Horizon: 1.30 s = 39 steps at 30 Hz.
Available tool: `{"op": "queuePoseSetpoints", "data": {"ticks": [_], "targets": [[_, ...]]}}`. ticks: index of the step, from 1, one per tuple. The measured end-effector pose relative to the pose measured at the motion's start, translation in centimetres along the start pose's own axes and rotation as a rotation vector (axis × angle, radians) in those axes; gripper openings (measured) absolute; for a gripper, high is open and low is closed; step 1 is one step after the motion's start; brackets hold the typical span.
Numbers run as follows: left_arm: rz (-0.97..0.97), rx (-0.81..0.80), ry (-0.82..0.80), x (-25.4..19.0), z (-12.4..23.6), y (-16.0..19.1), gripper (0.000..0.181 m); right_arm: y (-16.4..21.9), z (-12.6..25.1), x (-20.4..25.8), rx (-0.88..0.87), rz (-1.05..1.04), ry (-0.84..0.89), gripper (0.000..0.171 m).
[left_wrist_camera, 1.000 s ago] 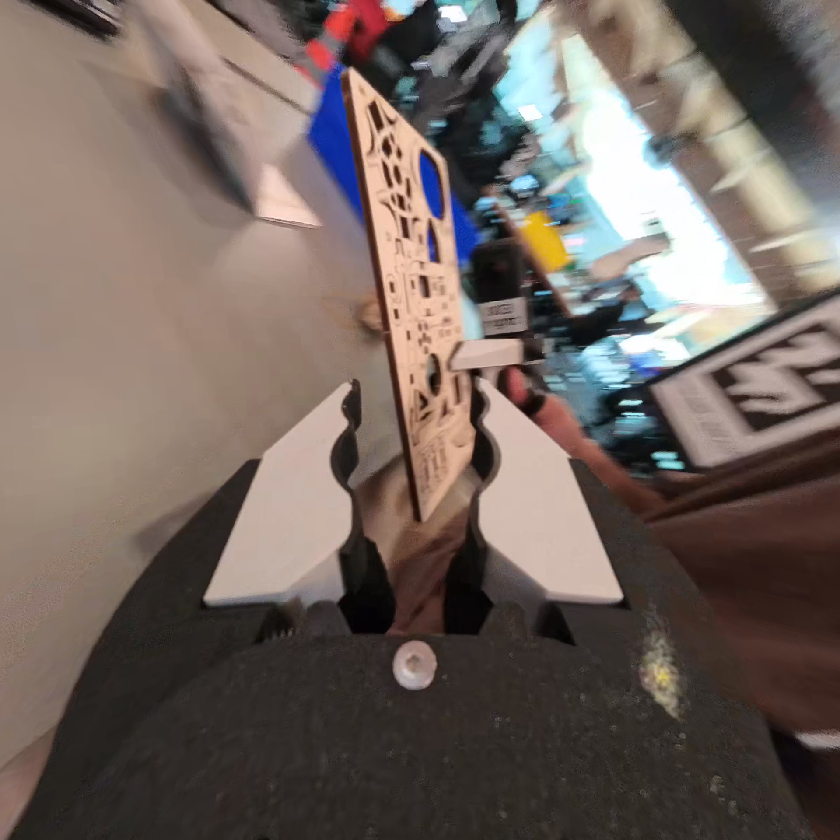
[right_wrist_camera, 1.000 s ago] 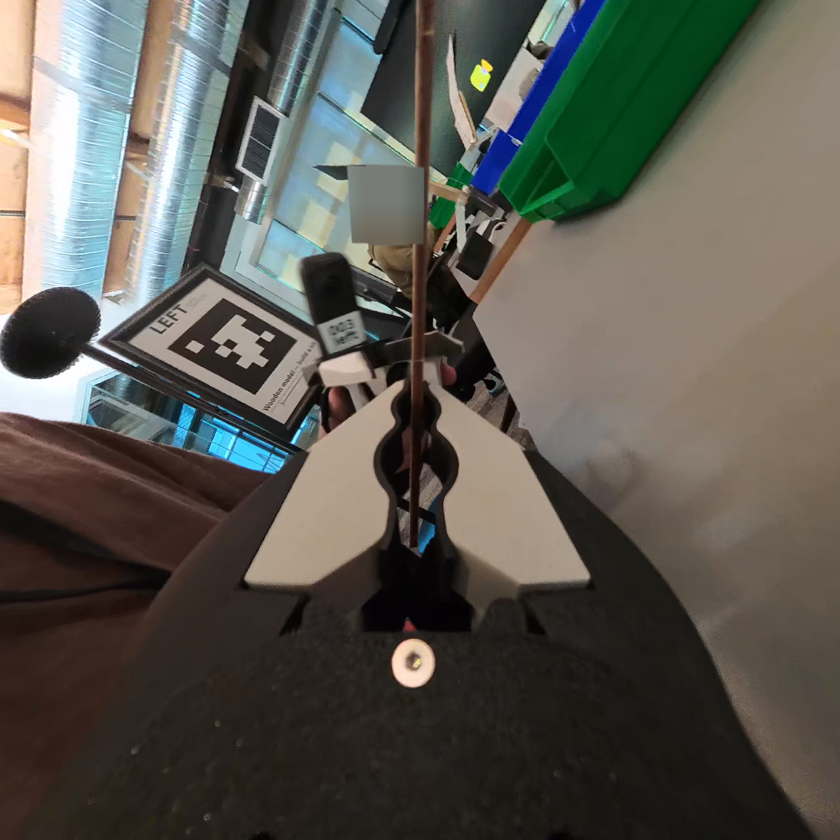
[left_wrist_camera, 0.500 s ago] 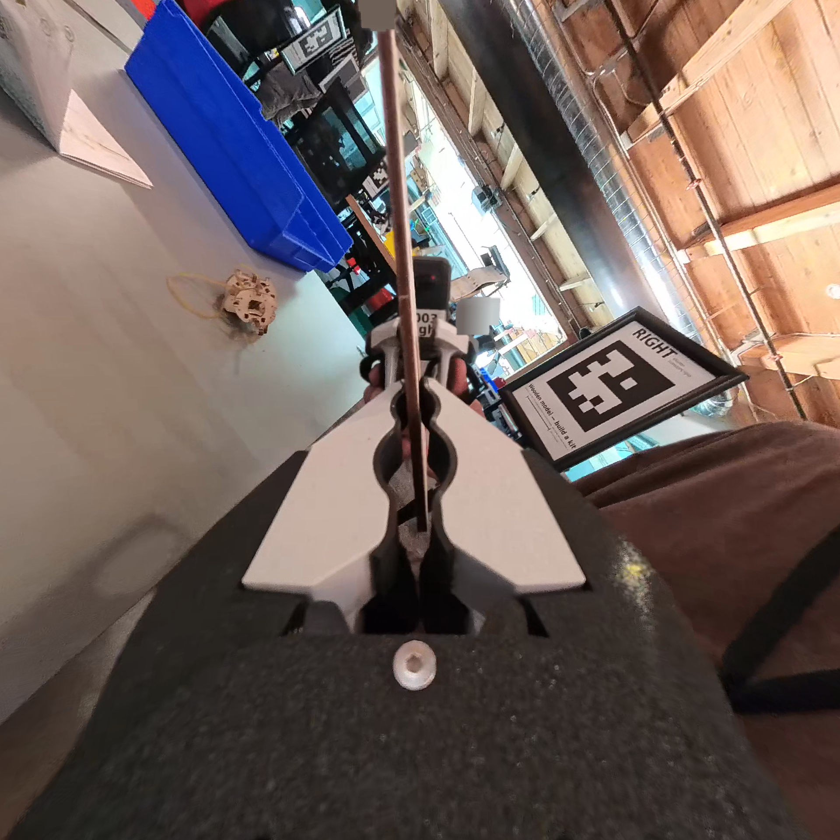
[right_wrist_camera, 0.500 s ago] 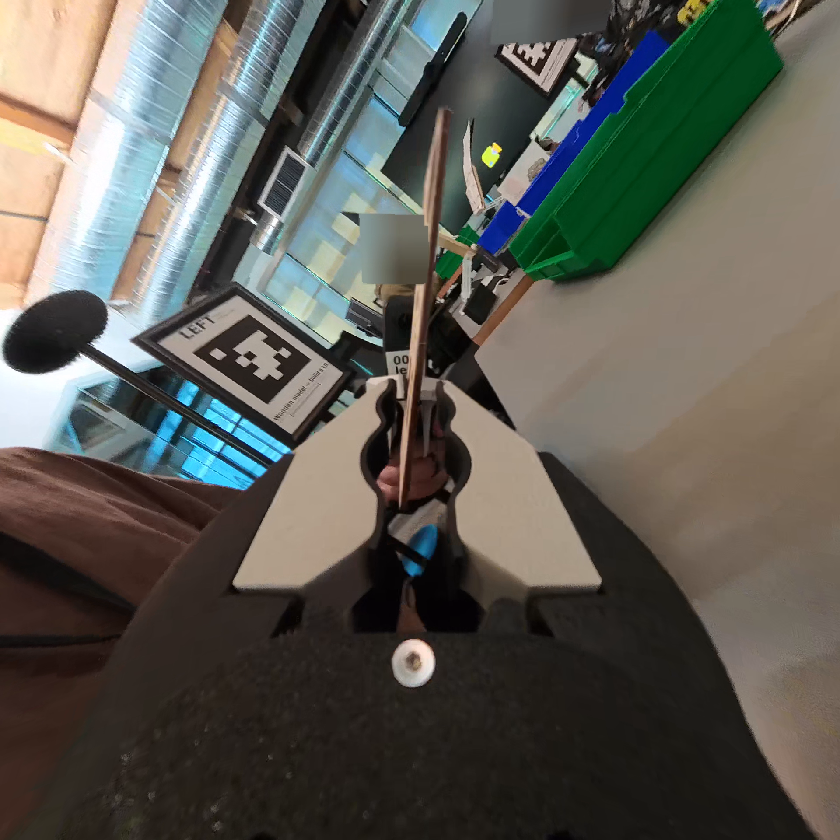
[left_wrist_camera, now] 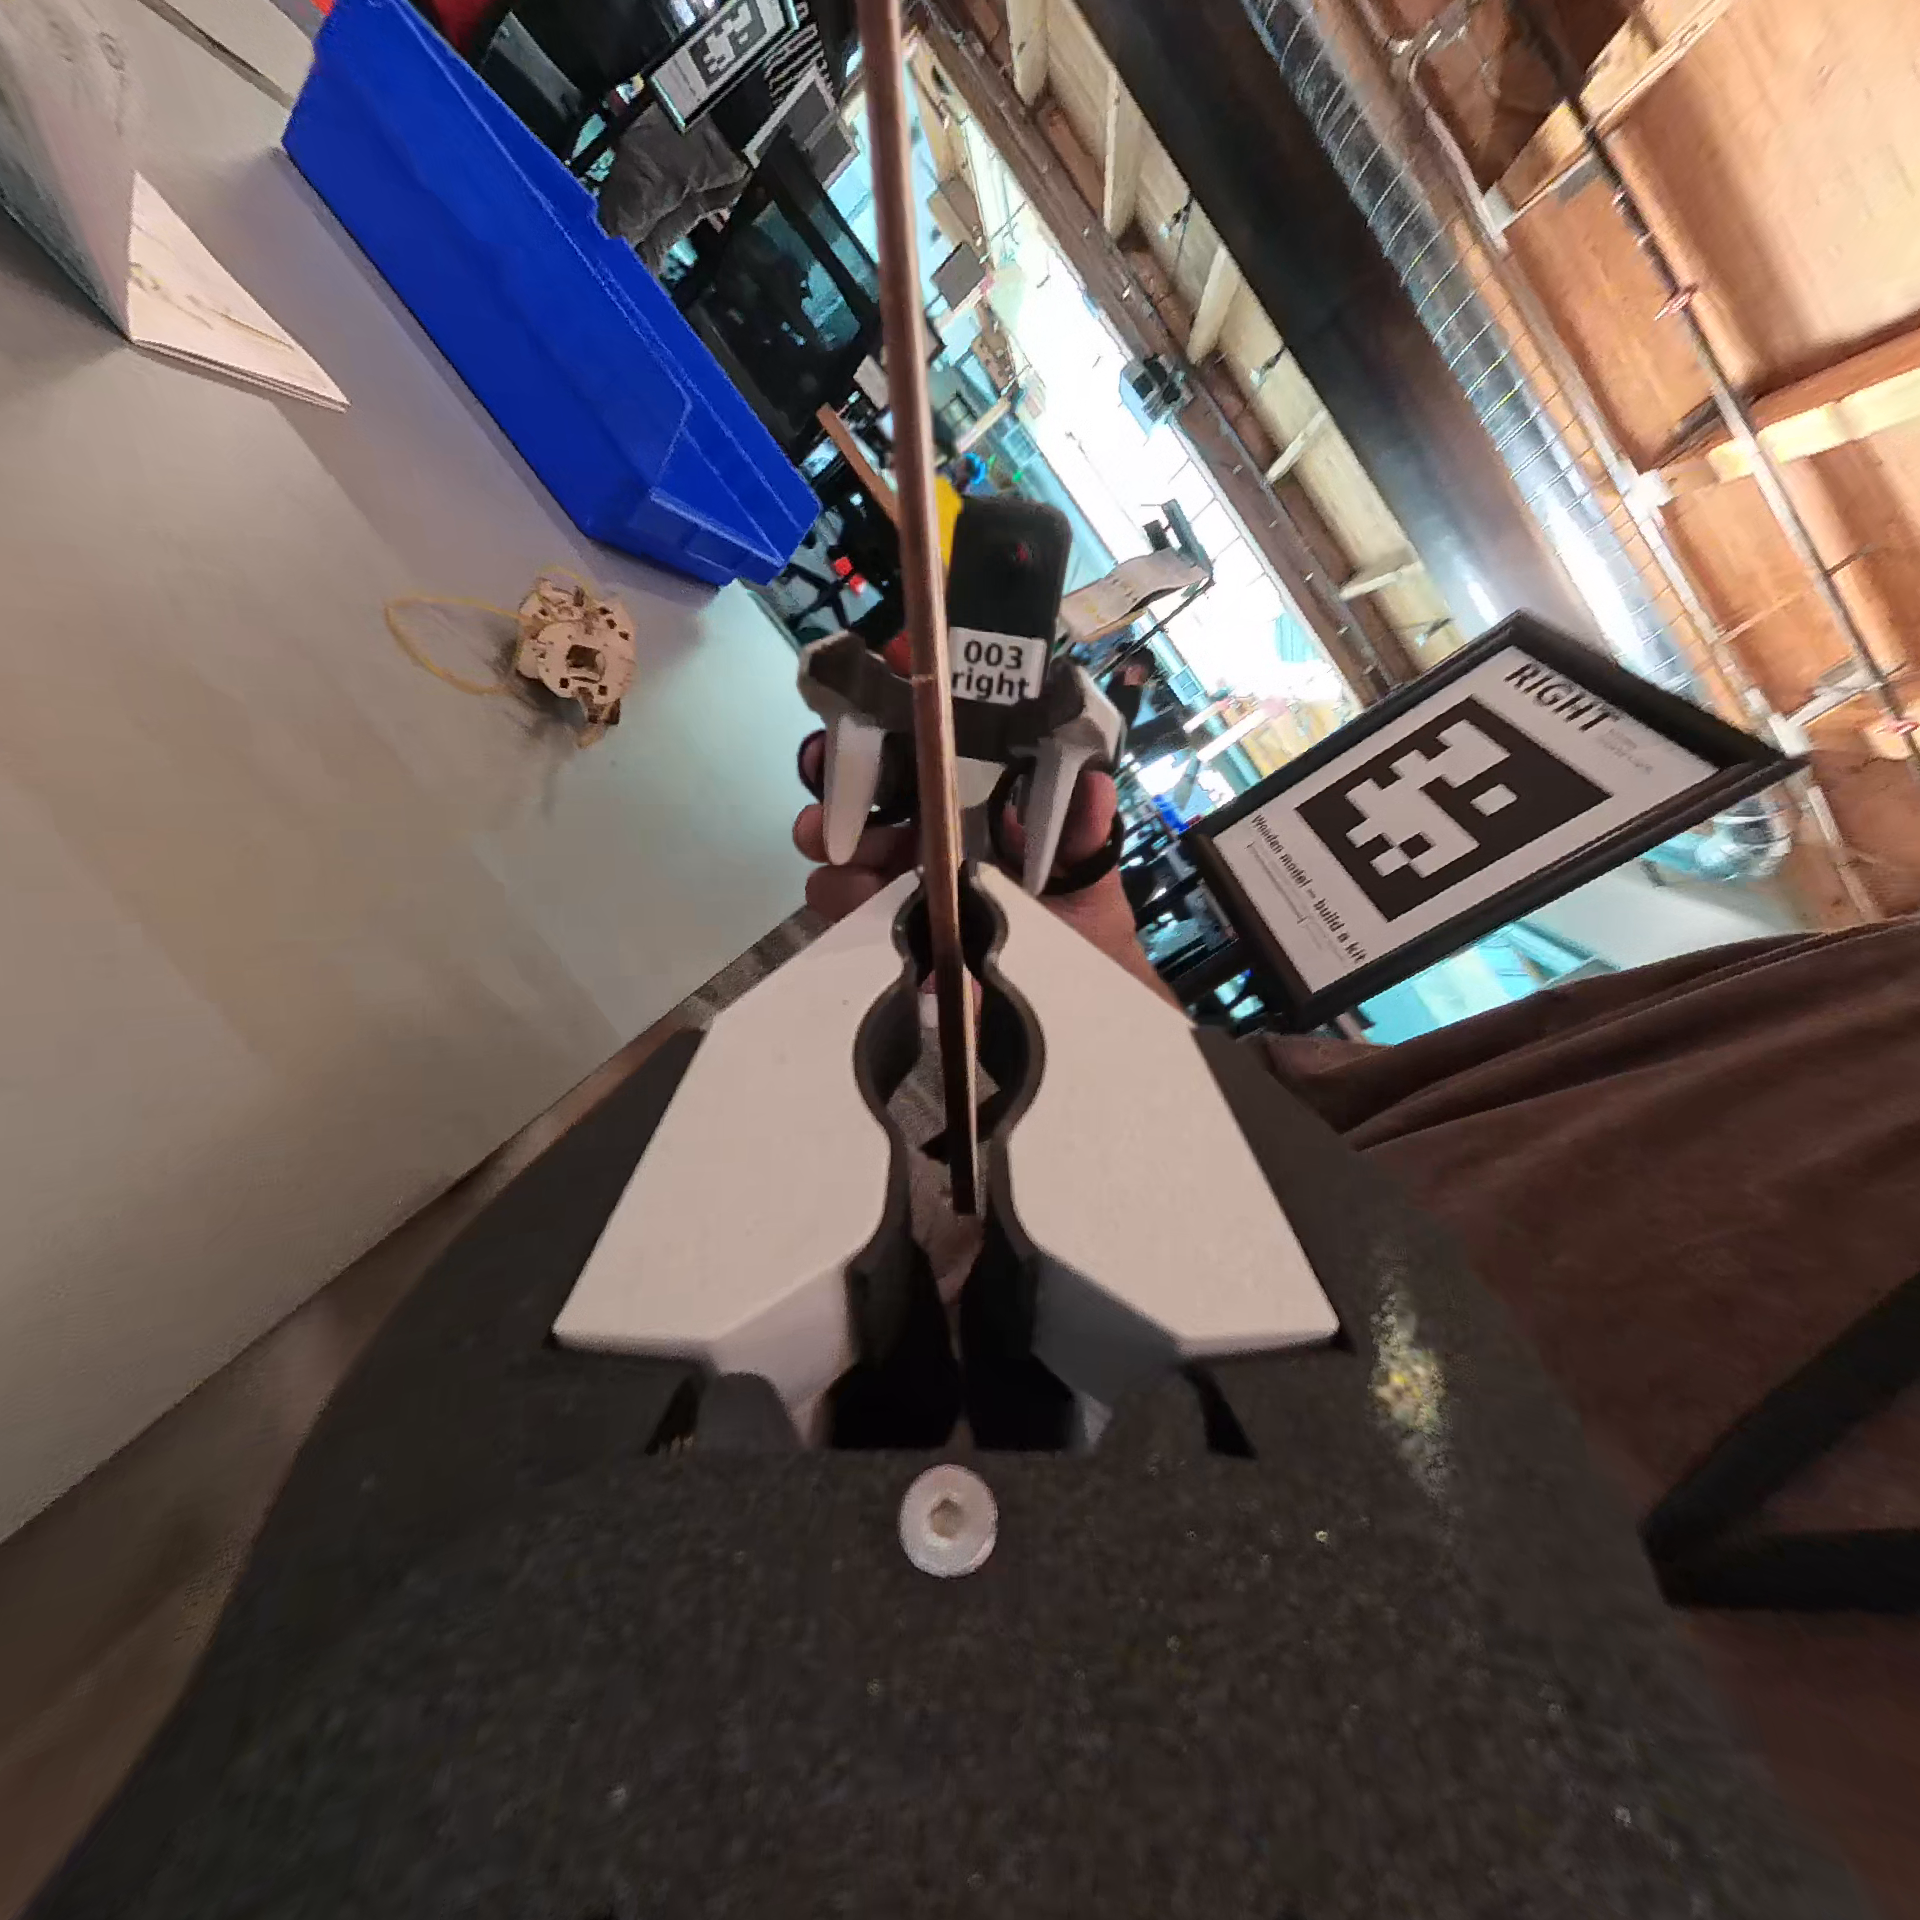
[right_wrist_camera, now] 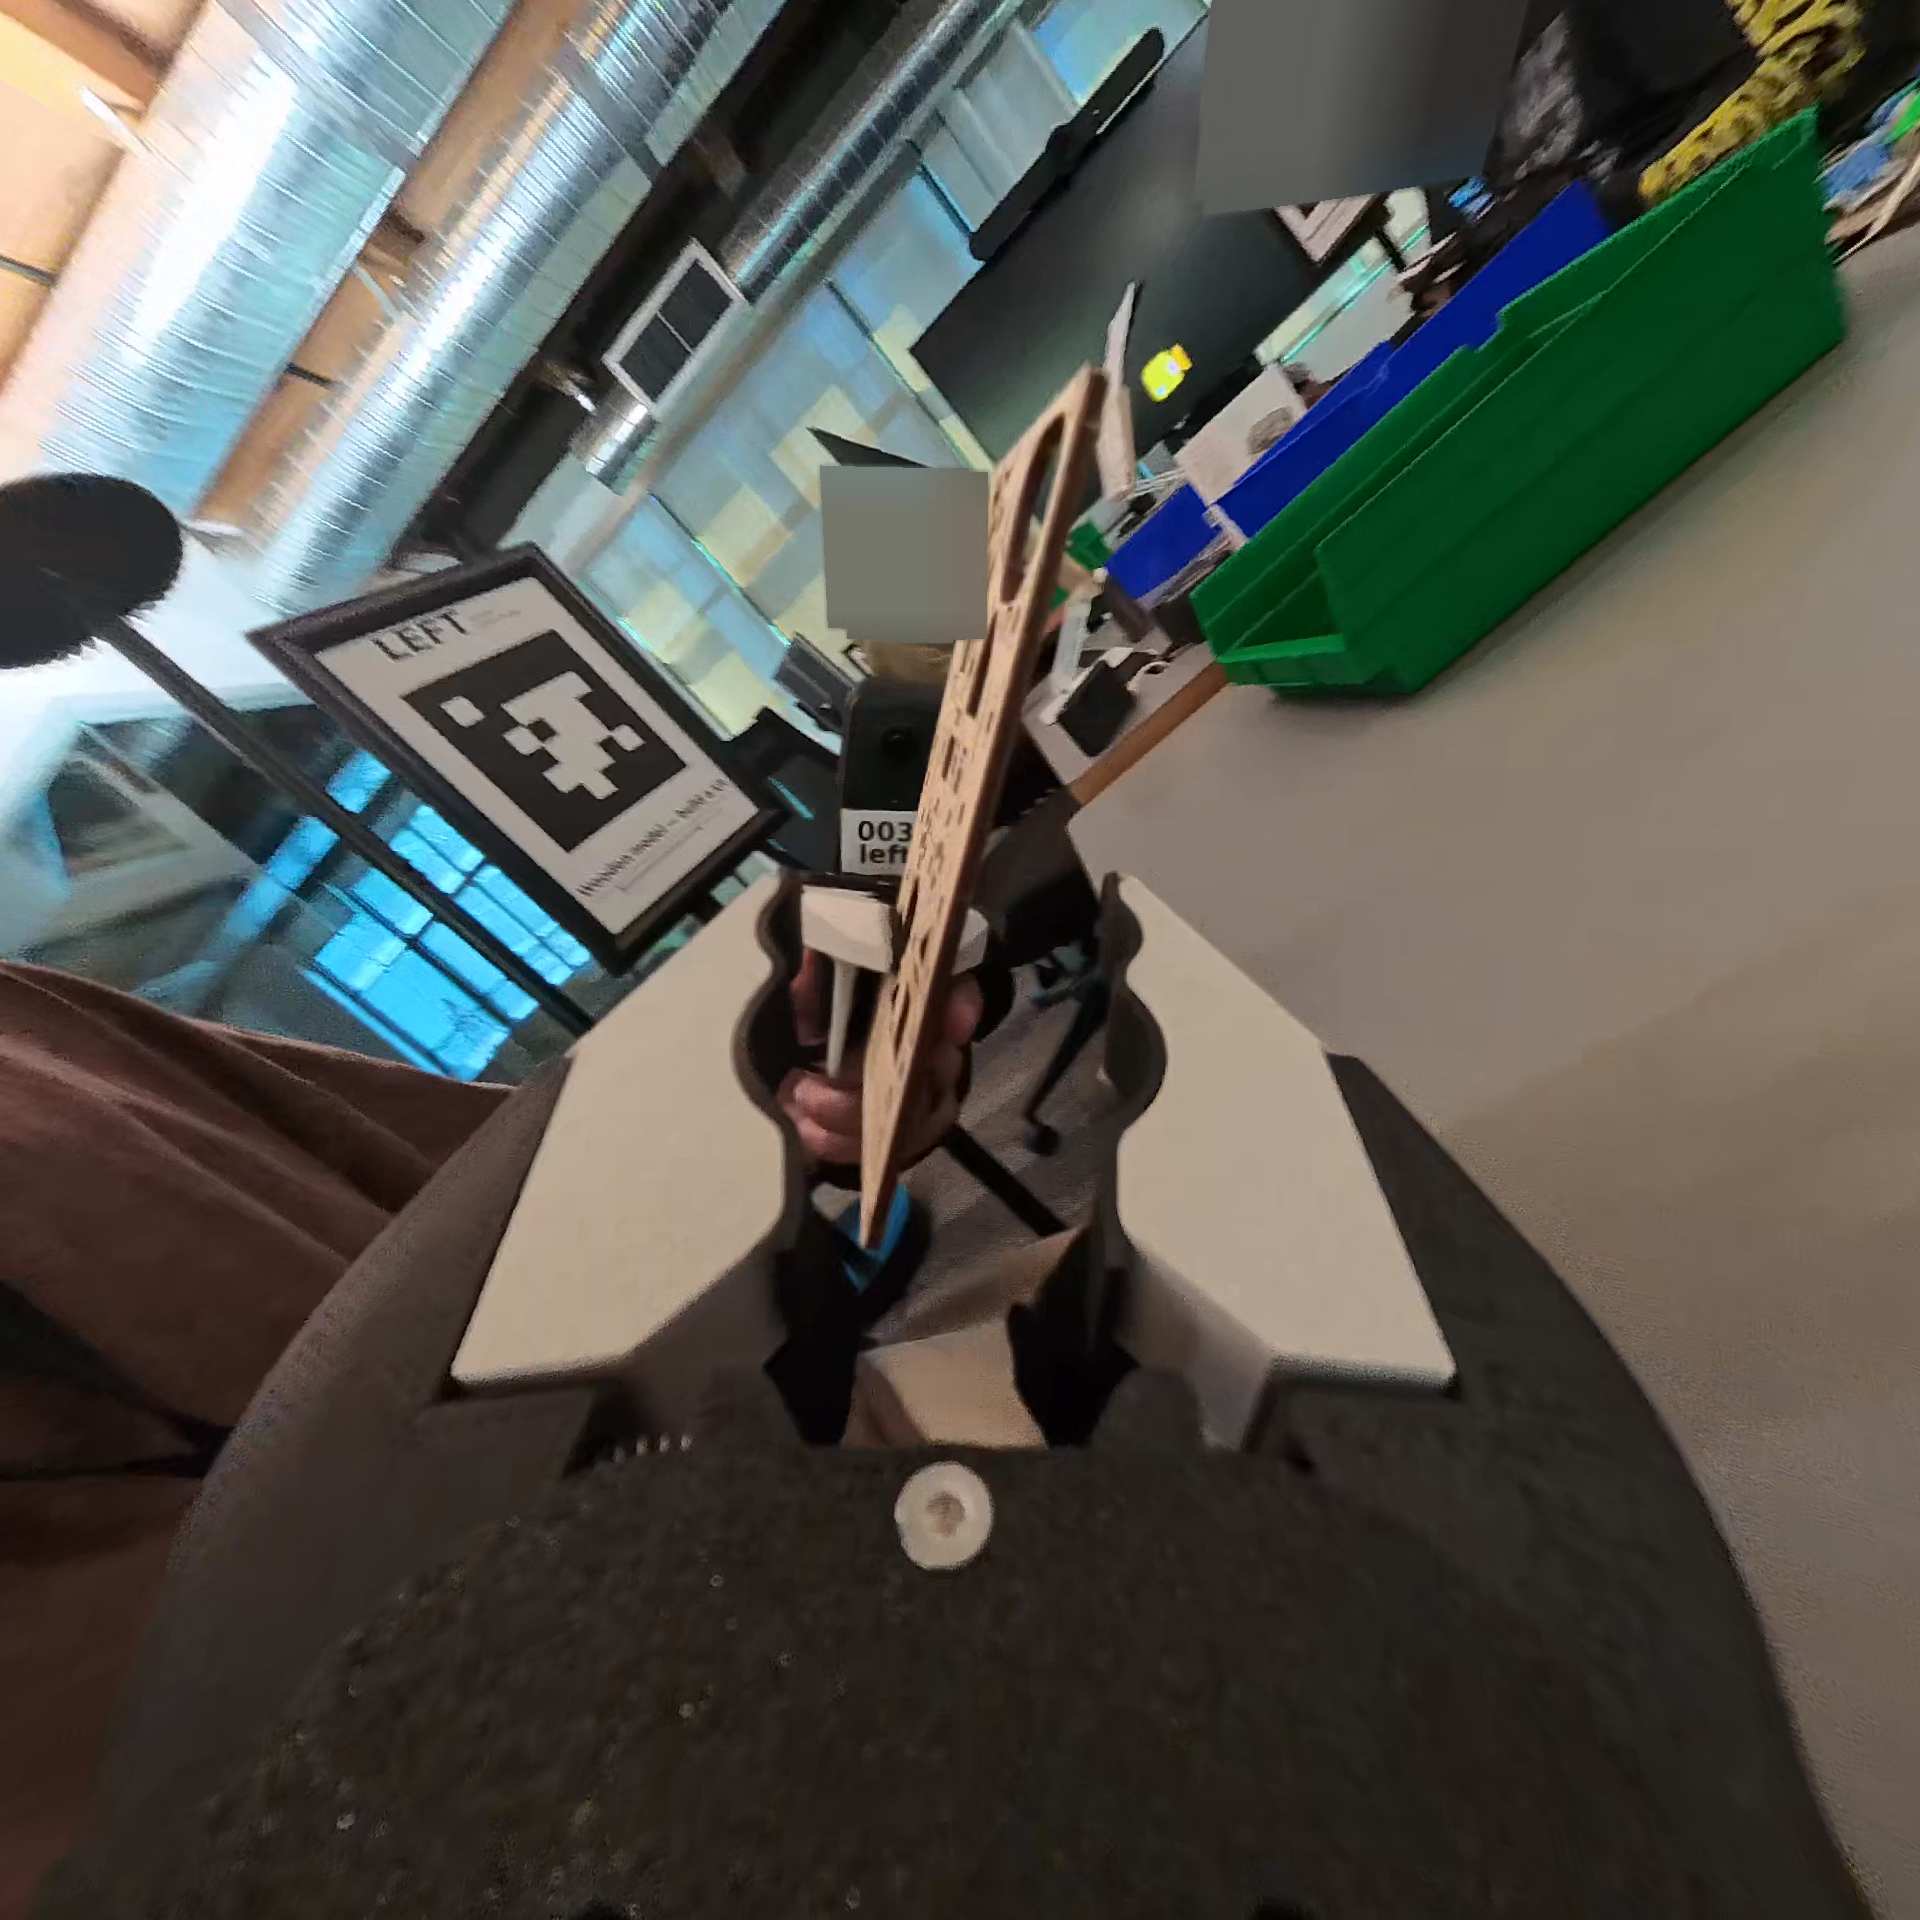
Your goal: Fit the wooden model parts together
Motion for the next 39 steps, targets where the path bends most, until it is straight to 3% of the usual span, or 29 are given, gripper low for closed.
{"op": "queuePoseSetpoints", "data": {"ticks": [3,7,13,20,39], "targets": [[-0.053,0.047,-0.042,-0.2,-0.3,0.6,0.002,0.6,-0.7,-0.2,0.023,-0.092,-0.046,0.055],[-0.092,0.096,-0.059,-0.5,-0.9,1.3,0.002,1.4,-1.3,-0.4,0.01,-0.164,-0.066,0.027],[-0.102,0.15,-0.071,-0.5,-1.7,2.1,0.002,1.7,-1.3,-0.4,-0.01,-0.171,-0.061,0.011],[-0.1,0.235,-0.046,-0.6,-2.6,3.3,0.002,1.4,-0.9,-0.8,-0.031,-0.207,-0.066,0.01],[-0.046,0.177,0.008,-0.6,-2.4,2.5,0.002,1.7,-1.0,-0.5,0.002,-0.169,-0.046,0.009]]}}
Point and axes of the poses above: each gripper's, where its closed fingertips meet, z back along the fingers, y out of its underside, x = y × z across the jaws, the point moved 5 cm from there along z, back along the fingers, and after that the axes turned 12 degrees about -z, right-handed, at the moved point
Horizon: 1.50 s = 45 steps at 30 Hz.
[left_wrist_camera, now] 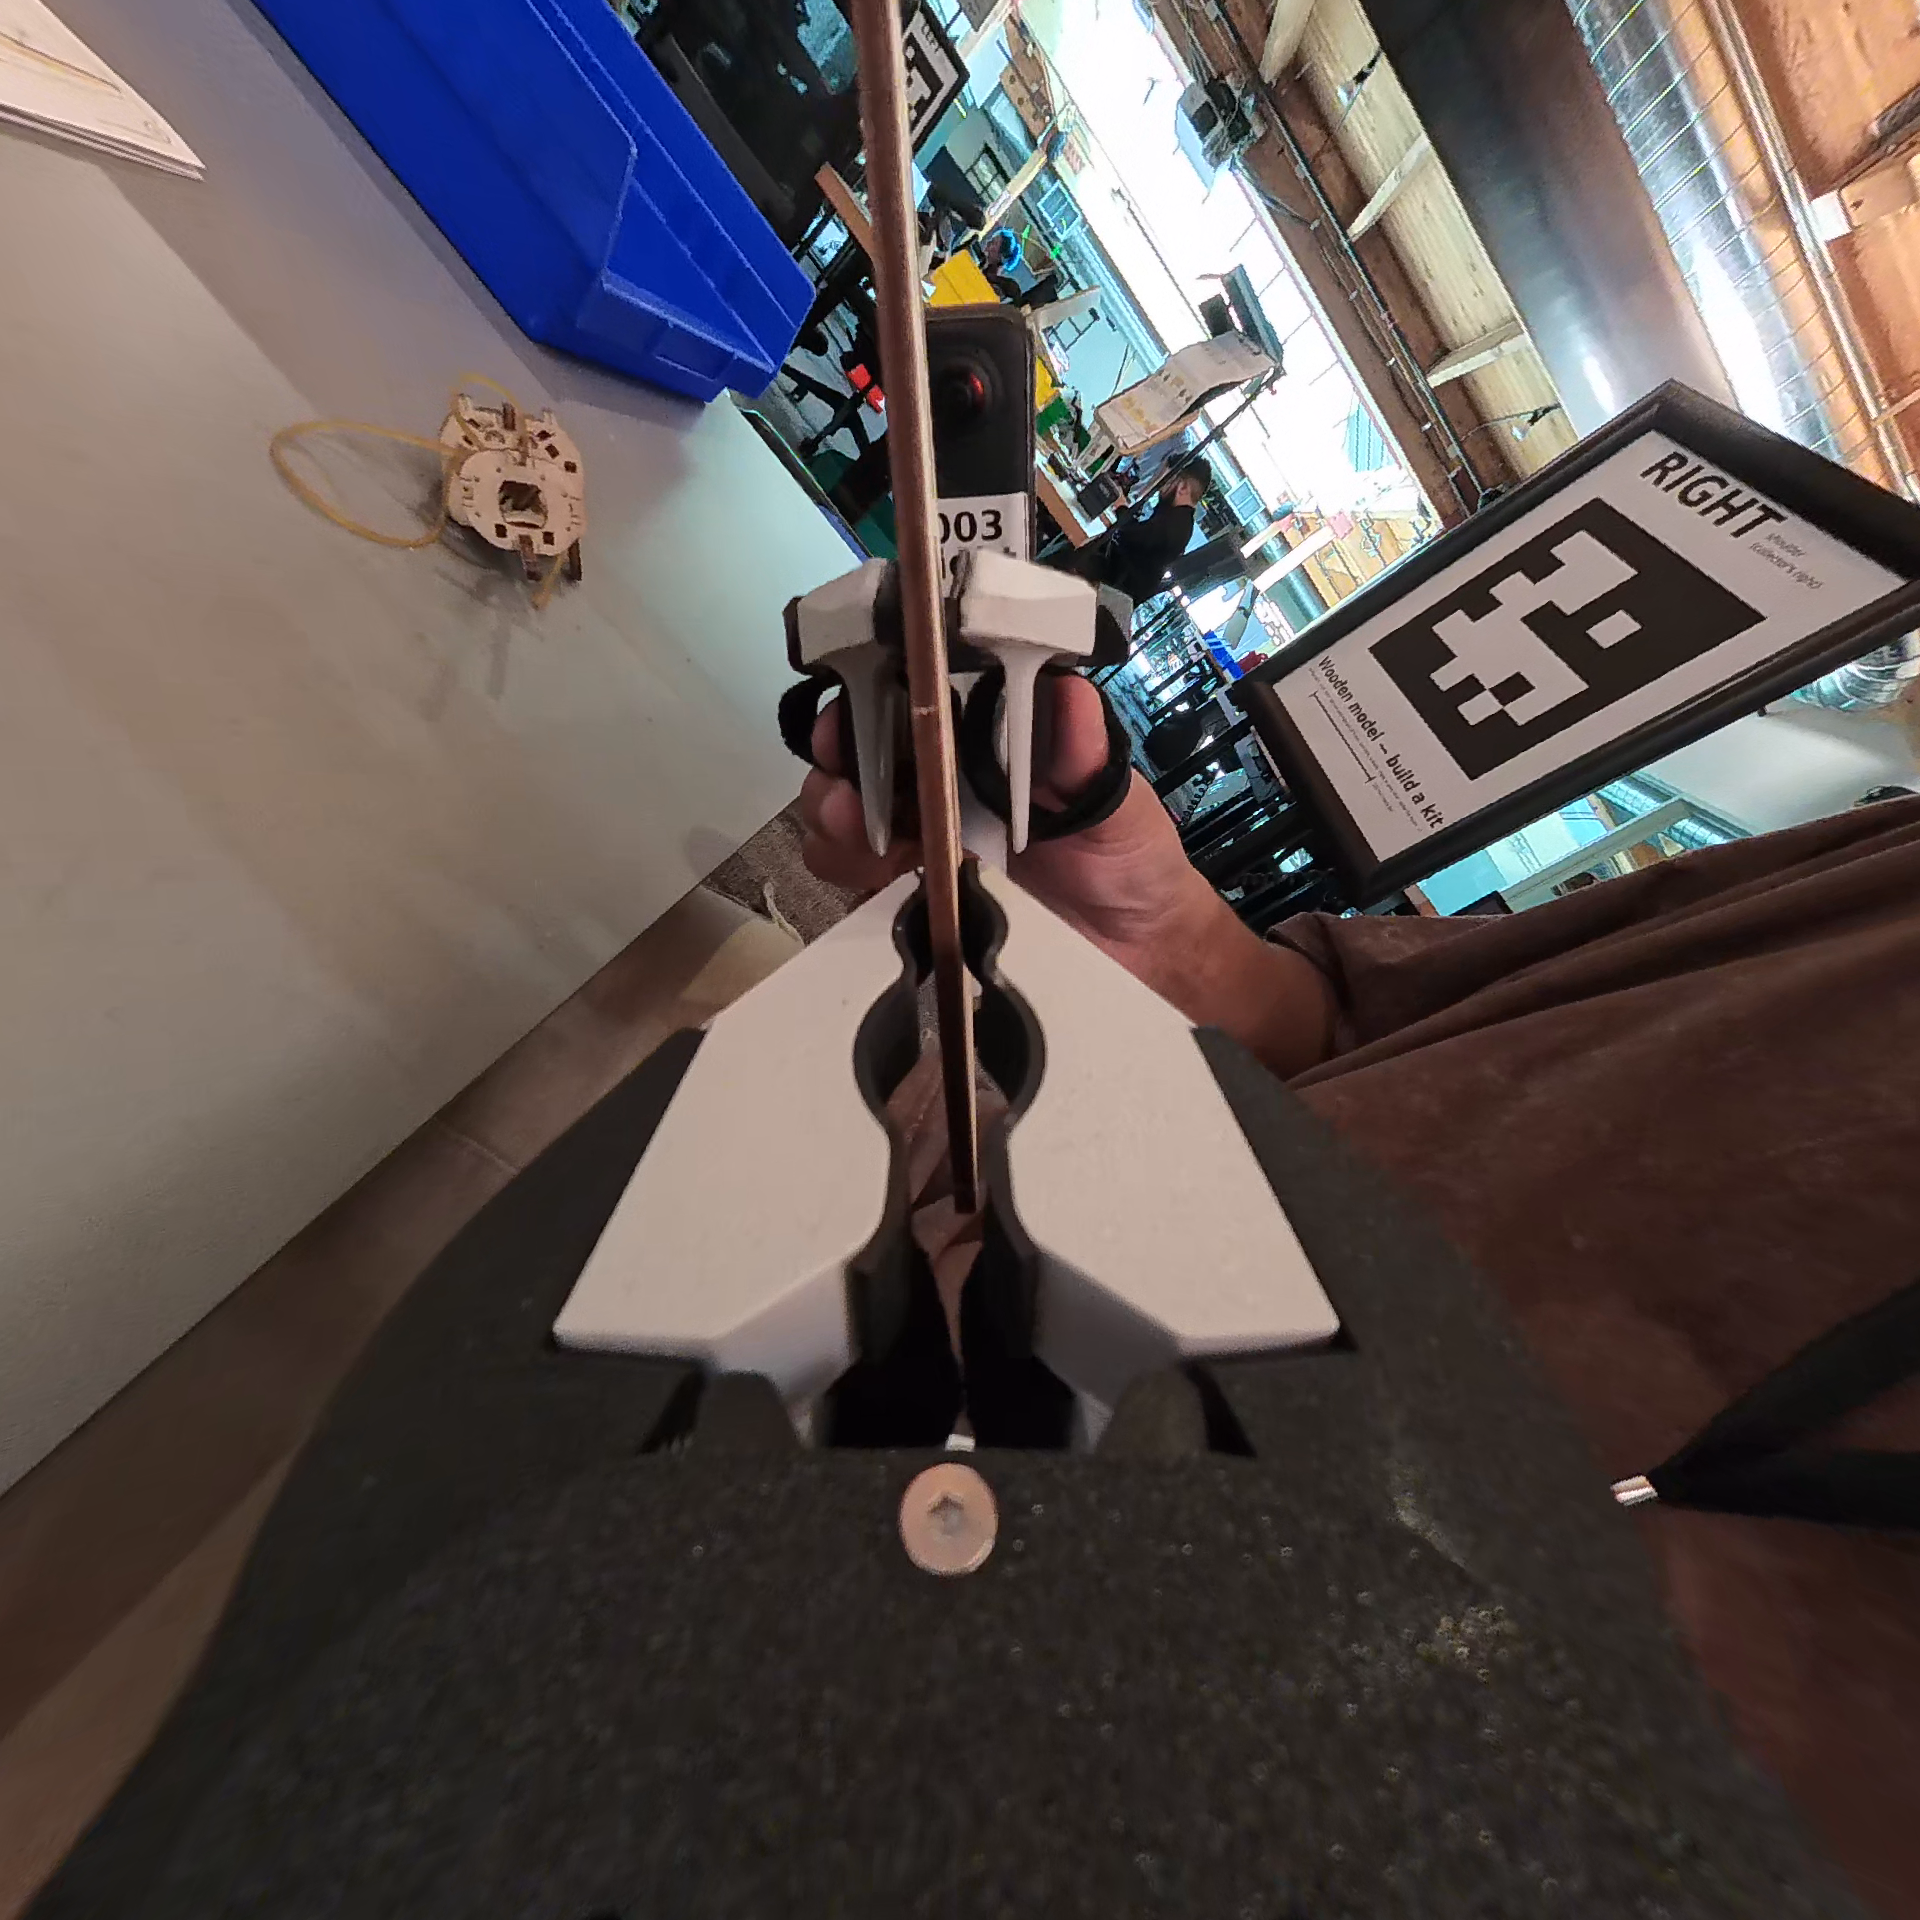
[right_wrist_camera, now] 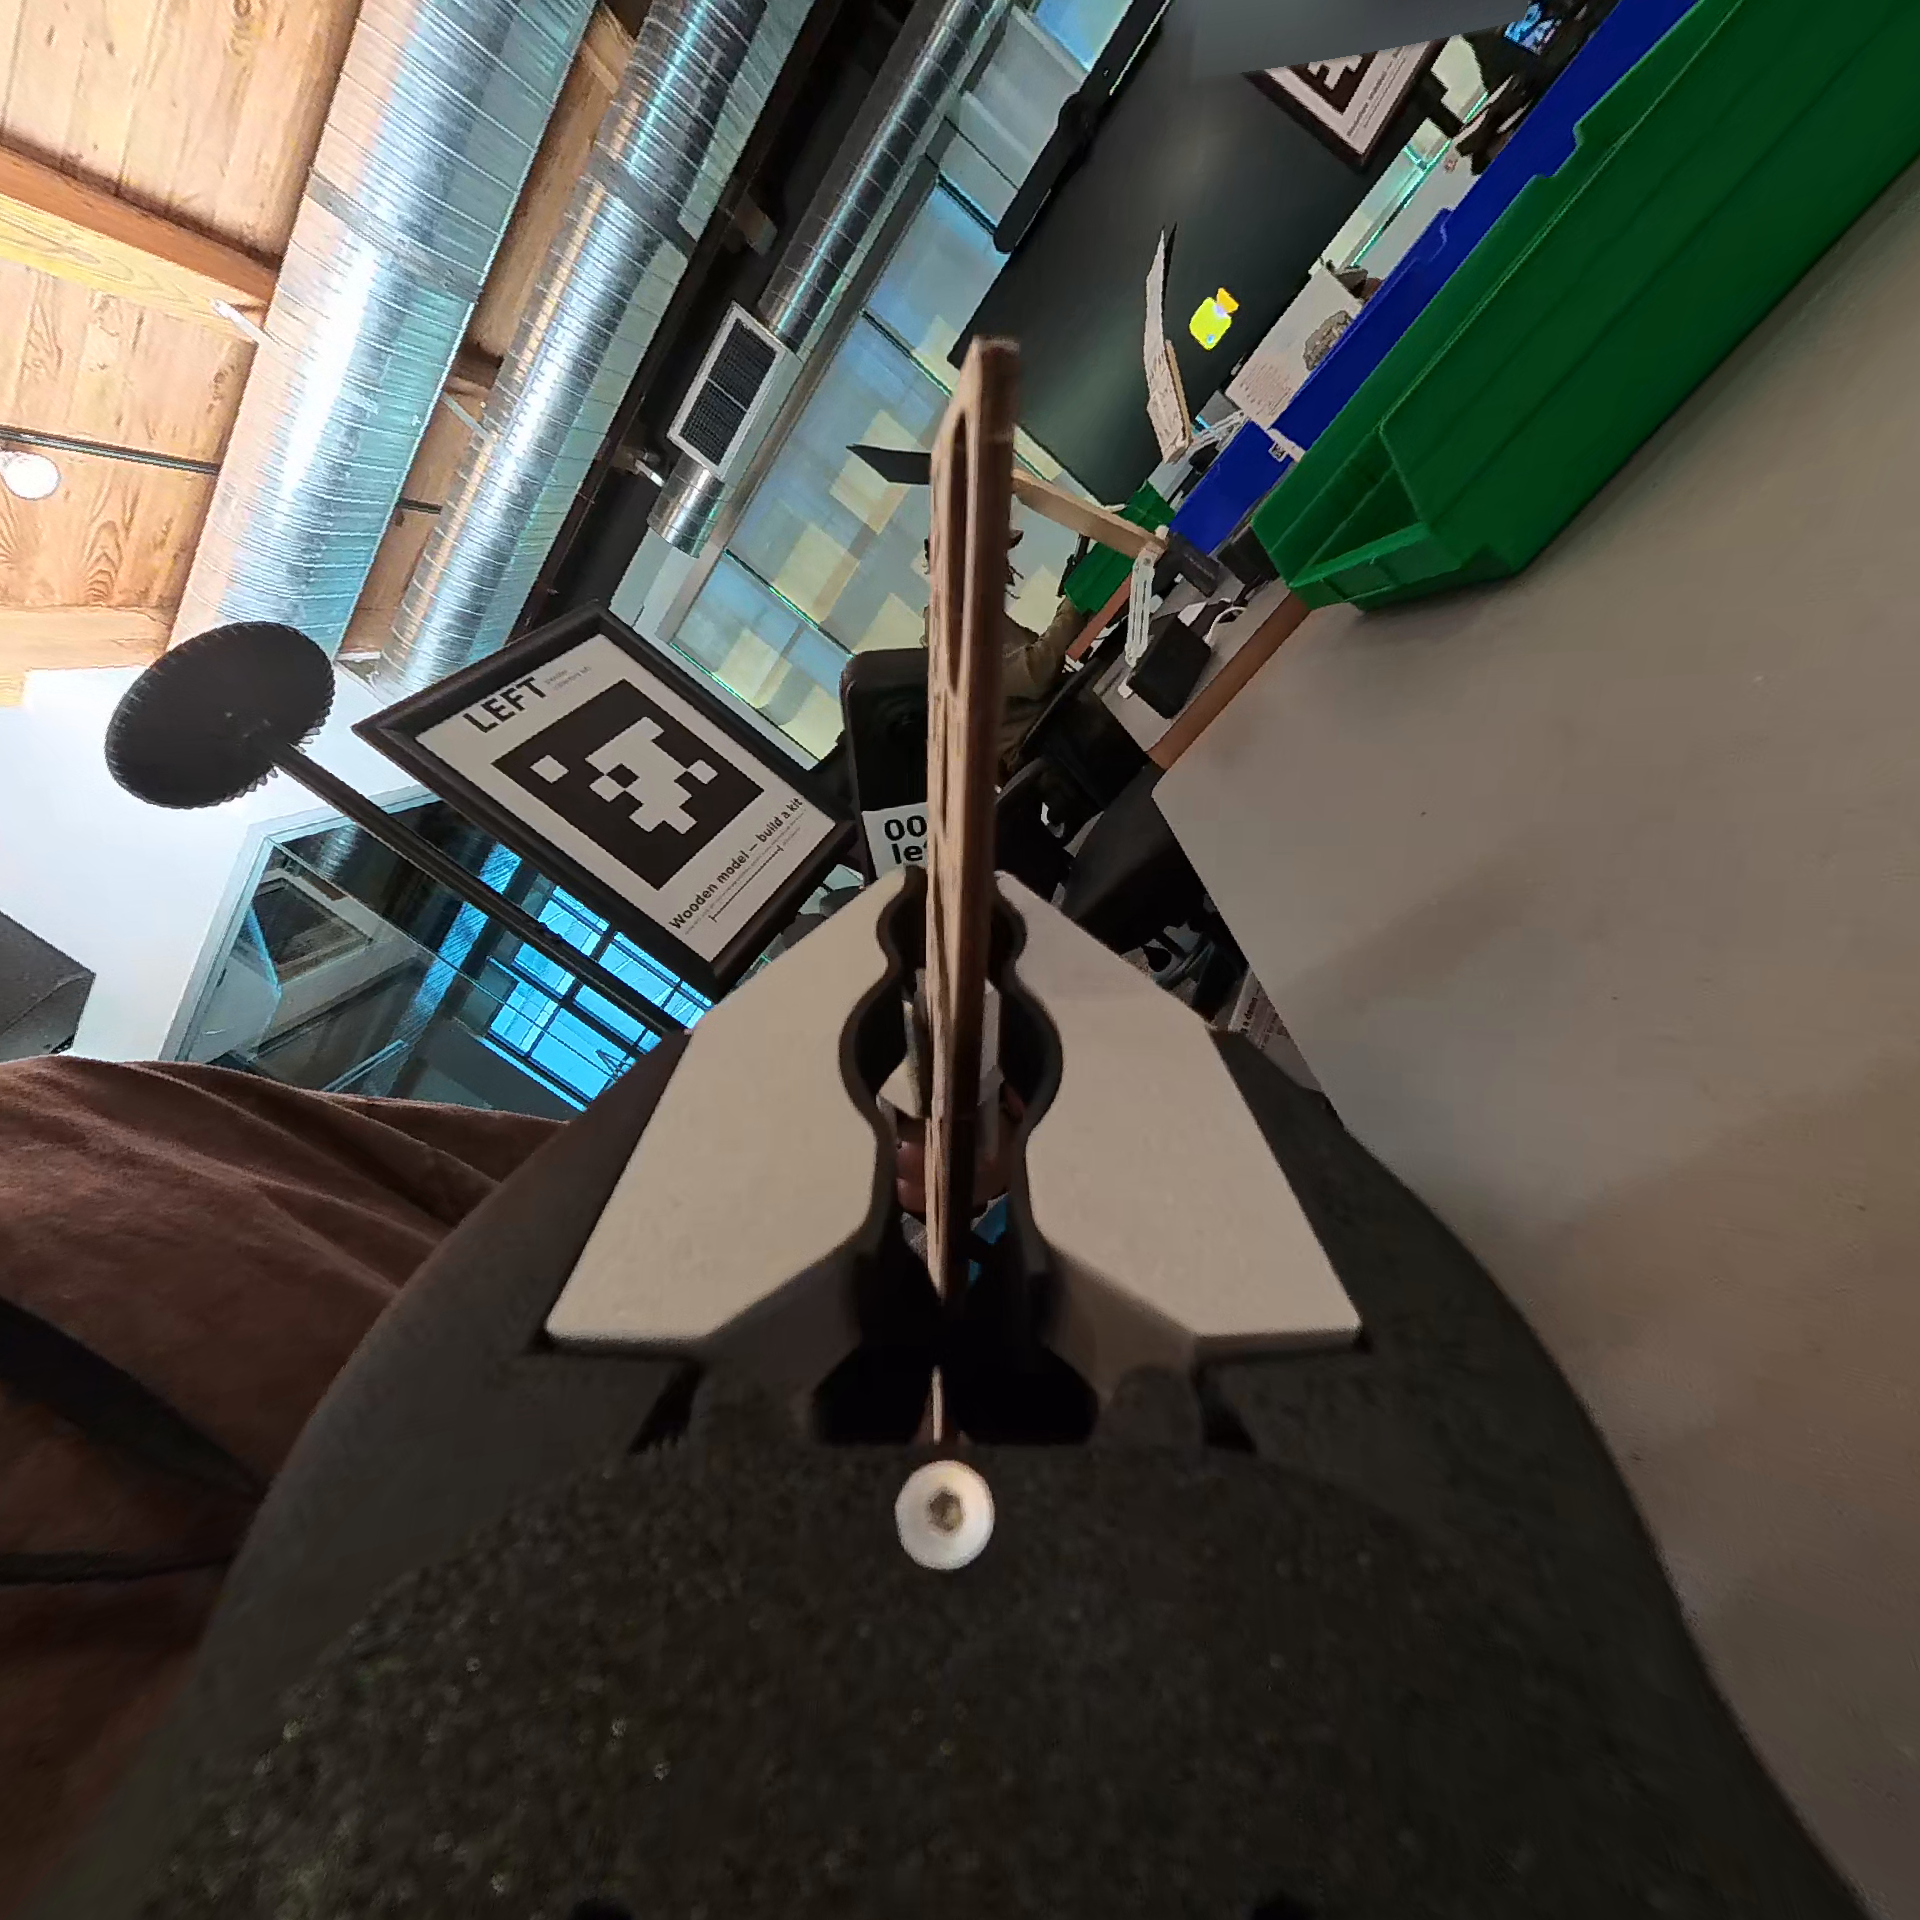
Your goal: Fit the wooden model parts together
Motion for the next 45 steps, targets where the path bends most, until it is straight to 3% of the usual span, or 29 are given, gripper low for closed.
{"op": "queuePoseSetpoints", "data": {"ticks": [29,45], "targets": [[-0.022,0.02,-0.027,0.0,0.5,0.4,0.002,0.7,-0.6,0.0,-0.006,-0.033,0.011,0.005],[0.068,-0.034,0.089,0.5,-0.5,-0.8,0.003,-1.1,1.3,-0.4,-0.09,-0.182,-0.106,0.005]]}}
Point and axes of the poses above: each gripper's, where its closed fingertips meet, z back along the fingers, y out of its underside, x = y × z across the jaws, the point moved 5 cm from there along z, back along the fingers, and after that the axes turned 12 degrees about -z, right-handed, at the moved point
